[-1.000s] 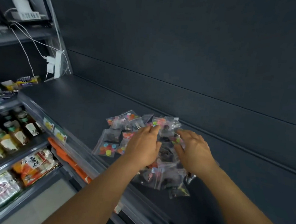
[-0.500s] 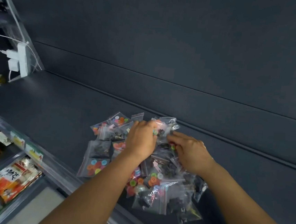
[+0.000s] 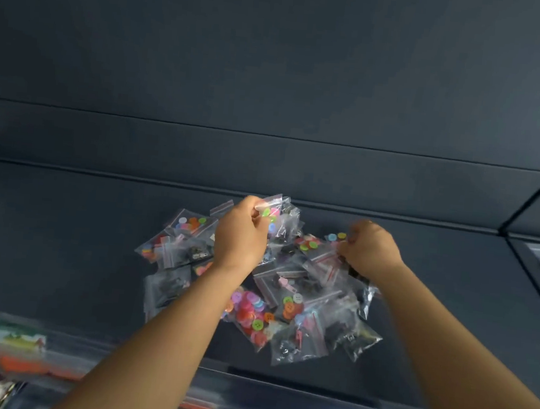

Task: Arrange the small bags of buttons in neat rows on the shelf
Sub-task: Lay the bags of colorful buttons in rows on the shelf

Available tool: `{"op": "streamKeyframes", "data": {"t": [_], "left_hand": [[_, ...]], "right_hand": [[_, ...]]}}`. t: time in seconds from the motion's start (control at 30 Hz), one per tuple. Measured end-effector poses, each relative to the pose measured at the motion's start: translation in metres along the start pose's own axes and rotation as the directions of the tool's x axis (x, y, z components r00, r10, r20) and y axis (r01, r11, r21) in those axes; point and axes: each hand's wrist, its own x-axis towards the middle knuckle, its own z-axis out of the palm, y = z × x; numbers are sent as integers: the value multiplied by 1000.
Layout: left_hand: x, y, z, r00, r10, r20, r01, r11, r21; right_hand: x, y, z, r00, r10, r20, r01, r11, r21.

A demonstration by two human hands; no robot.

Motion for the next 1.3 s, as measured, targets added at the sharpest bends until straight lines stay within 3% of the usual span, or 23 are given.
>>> {"op": "streamKeyframes", "data": {"t": [0.17, 0.43, 0.63, 0.83, 1.0, 1.13, 1.3], "left_hand": [[-4, 12, -12, 995, 90, -36, -95, 979, -180], [-15, 39, -6, 956, 202, 215, -136, 949, -286], [-34, 83, 8, 910, 254, 328, -105, 906, -409], [-69, 140, 55, 809, 284, 514, -4, 878, -479], [-113, 194, 101, 758, 281, 589, 93, 847, -524], [-156, 243, 137, 725, 300, 619, 148, 810, -567], [-202, 299, 178, 702, 268, 659, 192, 821, -538]], "right_hand": [[-10, -2, -5, 999, 13, 31, -16, 995, 100], [-41, 0, -20, 972, -79, -223, 181, 858, 482], [-74, 21, -55, 971, -166, -172, 222, 894, 389], [-106, 73, -95, 964, -167, -208, 225, 927, 299], [-133, 147, -133, 953, -68, -294, 203, 865, 458], [-153, 213, -164, 913, 92, -398, 167, 806, 568], [-175, 282, -197, 862, 284, -419, 122, 688, 715]]}}
